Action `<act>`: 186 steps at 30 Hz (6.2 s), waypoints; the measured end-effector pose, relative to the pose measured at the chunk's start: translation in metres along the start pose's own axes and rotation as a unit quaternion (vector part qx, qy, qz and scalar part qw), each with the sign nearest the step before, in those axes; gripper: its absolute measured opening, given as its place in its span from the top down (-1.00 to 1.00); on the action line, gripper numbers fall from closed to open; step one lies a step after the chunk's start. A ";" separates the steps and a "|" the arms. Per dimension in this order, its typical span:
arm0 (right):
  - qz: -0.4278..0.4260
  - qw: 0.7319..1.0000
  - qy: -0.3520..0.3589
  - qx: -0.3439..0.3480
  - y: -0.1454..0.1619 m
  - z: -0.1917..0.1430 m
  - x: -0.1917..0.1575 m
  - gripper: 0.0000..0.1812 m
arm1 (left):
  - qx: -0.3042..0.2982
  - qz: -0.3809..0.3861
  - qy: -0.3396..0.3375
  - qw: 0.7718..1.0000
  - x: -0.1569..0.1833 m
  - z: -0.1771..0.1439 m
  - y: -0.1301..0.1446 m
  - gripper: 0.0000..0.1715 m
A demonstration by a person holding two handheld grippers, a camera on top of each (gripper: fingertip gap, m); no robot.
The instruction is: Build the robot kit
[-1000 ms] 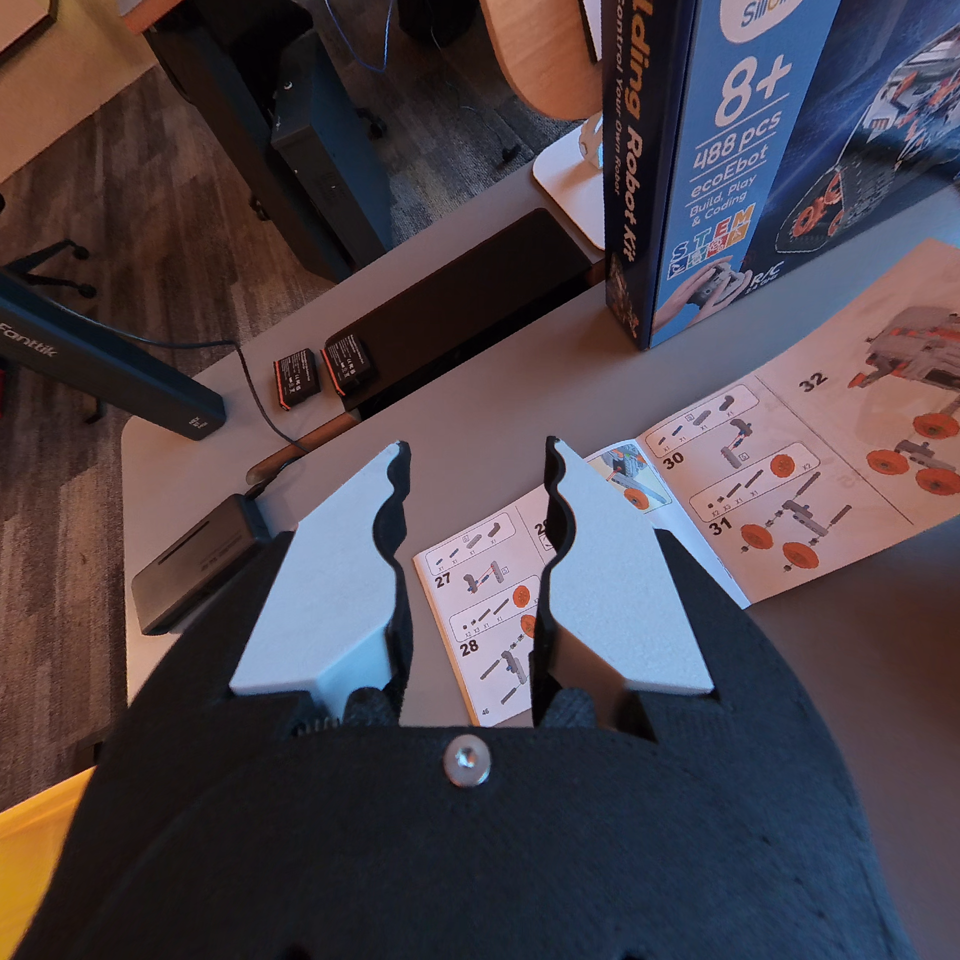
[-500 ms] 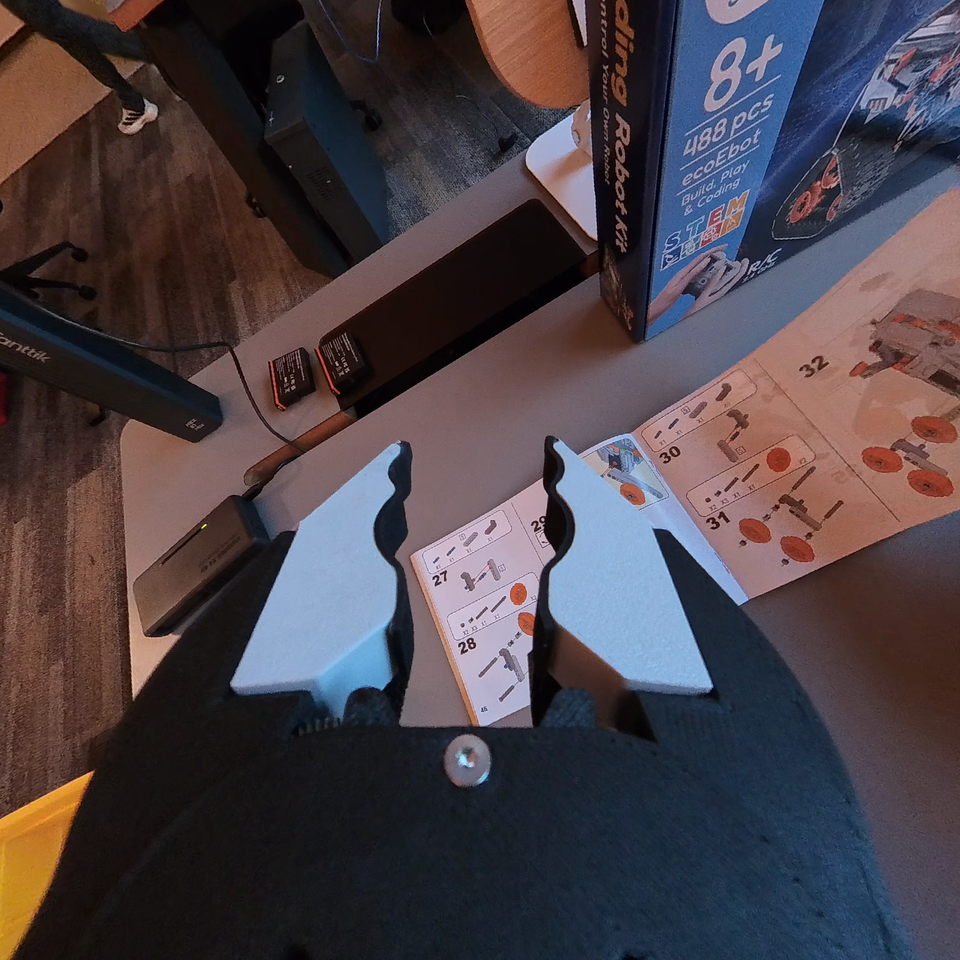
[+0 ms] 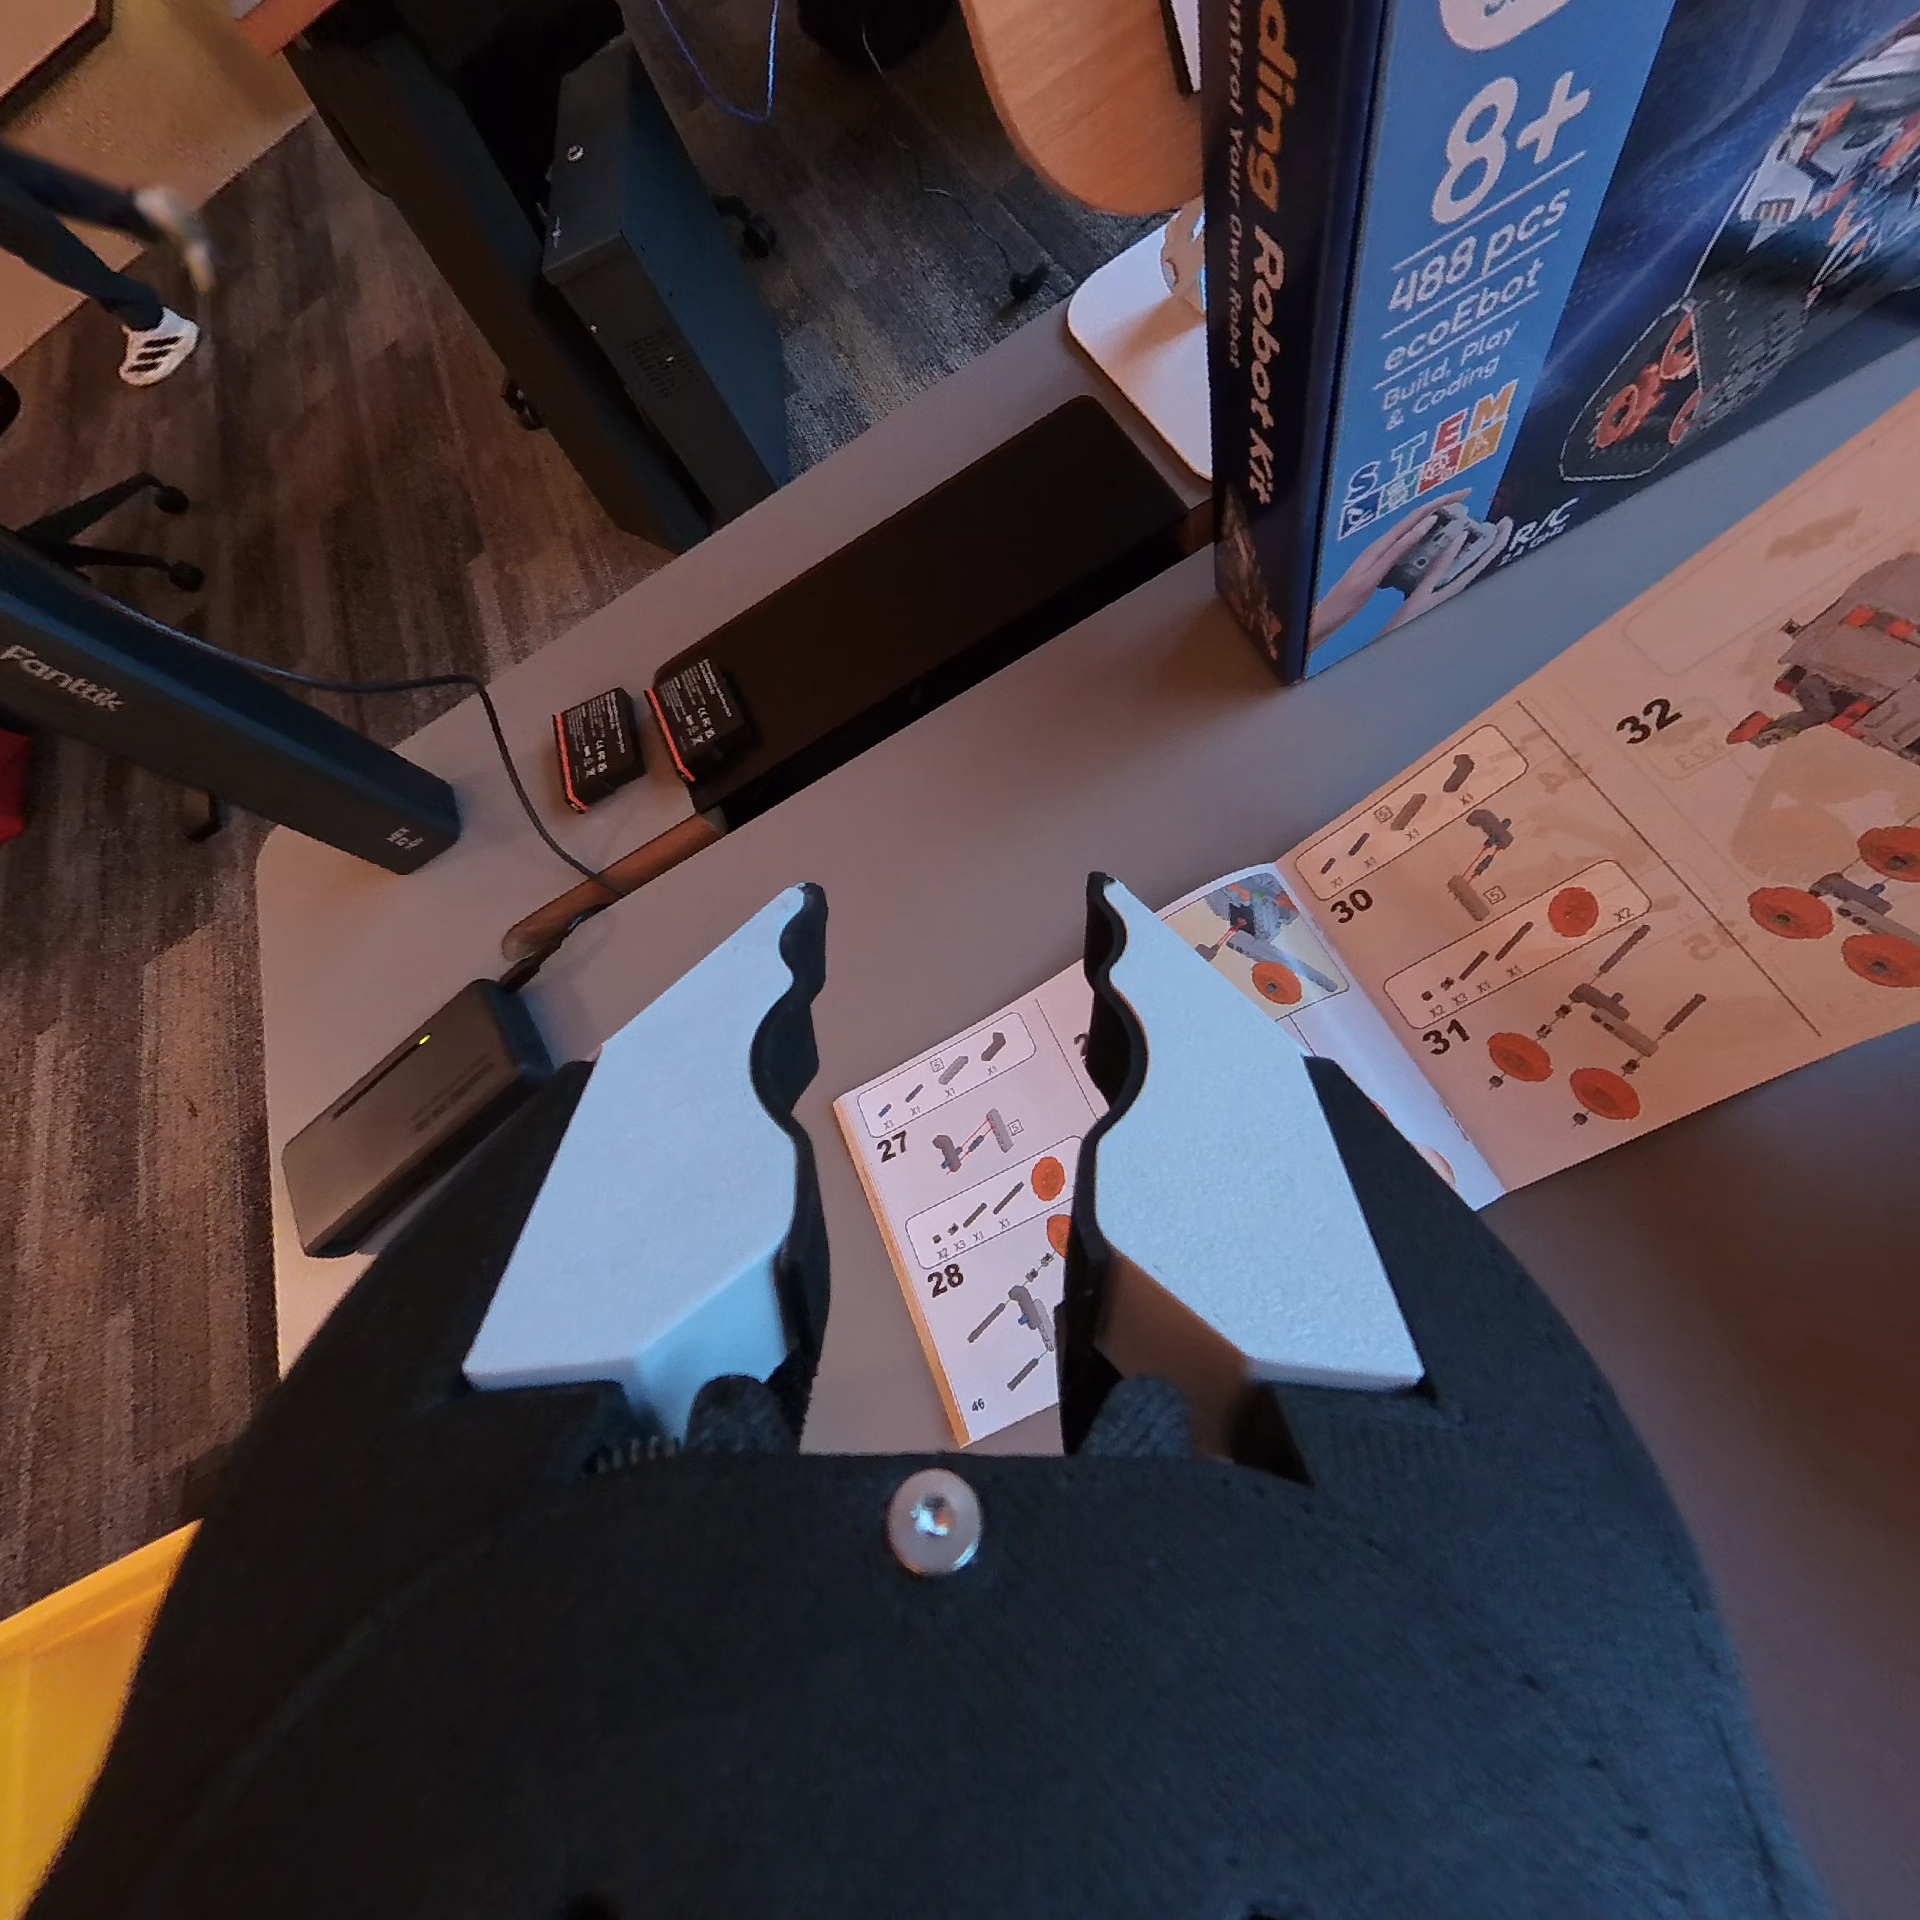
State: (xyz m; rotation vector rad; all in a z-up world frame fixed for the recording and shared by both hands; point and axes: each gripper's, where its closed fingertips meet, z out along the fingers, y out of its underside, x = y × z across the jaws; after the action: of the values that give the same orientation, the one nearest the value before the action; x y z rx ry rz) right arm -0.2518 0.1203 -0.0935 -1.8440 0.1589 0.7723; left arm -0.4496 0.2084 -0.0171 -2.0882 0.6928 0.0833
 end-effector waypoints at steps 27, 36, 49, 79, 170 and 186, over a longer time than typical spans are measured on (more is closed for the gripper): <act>-0.007 1.000 0.002 -0.003 0.002 0.002 0.001 1.00 | 0.000 -0.007 0.004 1.000 -0.001 -0.002 0.000 0.44; -0.007 1.000 0.002 -0.003 0.002 0.002 0.002 1.00 | 0.001 -0.013 0.003 1.000 -0.003 -0.003 0.001 0.44; -0.032 0.999 0.013 -0.001 0.002 0.003 0.002 1.00 | 0.003 -0.018 0.011 1.000 -0.001 -0.004 0.000 0.44; -0.289 0.946 0.143 -0.006 0.014 0.024 -0.015 1.00 | 0.043 -0.036 0.088 0.994 0.021 -0.026 -0.019 0.50; -0.144 0.987 0.072 -0.005 -0.002 0.004 -0.006 1.00 | -0.008 -0.063 0.039 0.997 -0.011 -0.017 0.009 0.49; -0.137 0.988 0.074 -0.002 -0.005 0.003 -0.003 1.00 | -0.002 -0.056 0.047 0.997 -0.004 -0.021 0.003 0.49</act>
State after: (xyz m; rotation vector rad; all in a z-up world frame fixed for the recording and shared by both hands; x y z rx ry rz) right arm -0.2533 0.1241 -0.0886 -1.8775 -0.0022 0.4458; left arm -0.4582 0.1925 -0.0059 -2.1409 0.6311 -0.0765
